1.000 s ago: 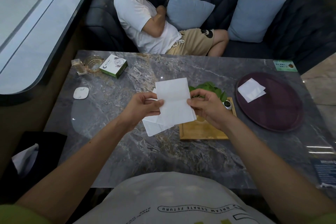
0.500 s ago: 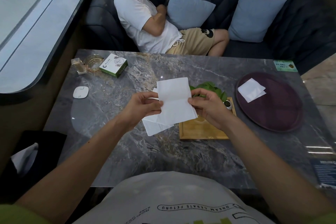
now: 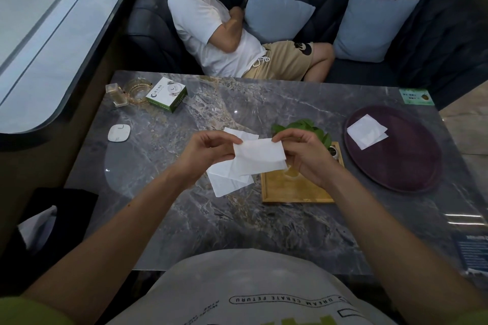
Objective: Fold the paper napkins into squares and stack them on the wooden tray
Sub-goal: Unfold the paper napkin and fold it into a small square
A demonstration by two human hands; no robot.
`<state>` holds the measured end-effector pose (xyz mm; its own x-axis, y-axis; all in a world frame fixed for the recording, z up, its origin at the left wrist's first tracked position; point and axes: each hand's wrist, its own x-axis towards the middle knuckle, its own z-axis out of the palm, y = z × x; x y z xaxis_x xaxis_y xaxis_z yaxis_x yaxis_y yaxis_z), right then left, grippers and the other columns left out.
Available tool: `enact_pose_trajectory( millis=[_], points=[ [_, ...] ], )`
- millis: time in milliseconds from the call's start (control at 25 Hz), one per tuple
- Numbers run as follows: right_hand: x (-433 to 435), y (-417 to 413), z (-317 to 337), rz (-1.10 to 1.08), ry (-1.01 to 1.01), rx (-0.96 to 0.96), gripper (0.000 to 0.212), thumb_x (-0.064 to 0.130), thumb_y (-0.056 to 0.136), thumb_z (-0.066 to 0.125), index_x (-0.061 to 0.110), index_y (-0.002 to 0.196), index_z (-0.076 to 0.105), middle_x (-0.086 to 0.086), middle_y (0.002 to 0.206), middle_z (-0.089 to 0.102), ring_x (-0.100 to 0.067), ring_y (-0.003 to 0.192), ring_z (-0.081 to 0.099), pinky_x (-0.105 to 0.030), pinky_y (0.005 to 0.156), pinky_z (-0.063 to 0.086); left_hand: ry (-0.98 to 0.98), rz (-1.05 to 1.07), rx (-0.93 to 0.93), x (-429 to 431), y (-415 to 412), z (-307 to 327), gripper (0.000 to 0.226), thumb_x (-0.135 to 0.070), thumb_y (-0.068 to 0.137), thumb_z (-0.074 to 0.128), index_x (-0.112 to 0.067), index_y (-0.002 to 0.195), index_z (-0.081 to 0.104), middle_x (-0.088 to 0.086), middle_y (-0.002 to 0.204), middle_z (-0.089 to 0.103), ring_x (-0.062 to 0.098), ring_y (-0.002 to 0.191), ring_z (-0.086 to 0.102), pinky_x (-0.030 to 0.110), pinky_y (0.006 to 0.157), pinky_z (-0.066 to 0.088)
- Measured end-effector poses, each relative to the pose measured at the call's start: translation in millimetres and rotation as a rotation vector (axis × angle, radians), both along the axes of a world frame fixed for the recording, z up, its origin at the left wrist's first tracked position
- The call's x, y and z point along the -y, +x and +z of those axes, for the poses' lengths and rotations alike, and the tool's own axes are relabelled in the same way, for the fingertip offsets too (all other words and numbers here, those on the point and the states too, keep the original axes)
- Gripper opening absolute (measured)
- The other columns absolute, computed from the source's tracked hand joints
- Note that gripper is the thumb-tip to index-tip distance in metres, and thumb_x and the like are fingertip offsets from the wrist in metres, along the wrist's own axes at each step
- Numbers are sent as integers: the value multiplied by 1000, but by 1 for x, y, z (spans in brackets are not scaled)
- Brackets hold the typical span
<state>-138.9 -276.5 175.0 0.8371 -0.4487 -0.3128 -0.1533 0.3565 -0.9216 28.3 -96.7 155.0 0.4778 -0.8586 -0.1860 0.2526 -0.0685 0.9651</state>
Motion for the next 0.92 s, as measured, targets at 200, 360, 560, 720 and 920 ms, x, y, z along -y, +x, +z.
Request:
enact_pose_trajectory(
  millis=[200,360,560,720,920],
  points=[
    [-3,4,-1,-41,-23,-28,32,-3,92,47,10,78,73,-1,75,71,-11,68,66,-23,55,52,12,26,24,2,-1,1,25,3,89,62,-14,87,79,8,97,77,23,97,72,27,81,57],
    [-3,6,0,-62,-48,-78,23,18,91,51,23,93,74,2,78,73,-16,75,69,-28,60,55,28,55,55,3,-5,3,22,5,88,62,-10,87,78,10,94,77,23,94,72,27,79,58],
    [-8,9,-4,-20,-333,-125,10,15,85,71,25,86,75,5,91,73,-7,81,68,-22,61,53,54,66,96,4,-10,9,21,9,90,55,-1,87,73,15,90,72,18,84,72,25,74,58],
    [-14,11,-2,22,-428,-113,13,14,84,72,27,82,75,3,98,73,-19,91,67,-29,69,55,126,92,47,6,-10,15,13,-6,95,49,-10,88,59,10,89,74,15,79,72,24,66,56],
    [-21,13,2,78,-462,-65,12,13,84,73,26,84,75,10,90,72,-16,86,66,-36,76,55,168,-63,260,9,-11,10,15,-24,86,72,-12,95,74,8,92,75,15,82,70,25,67,53]
  ],
)
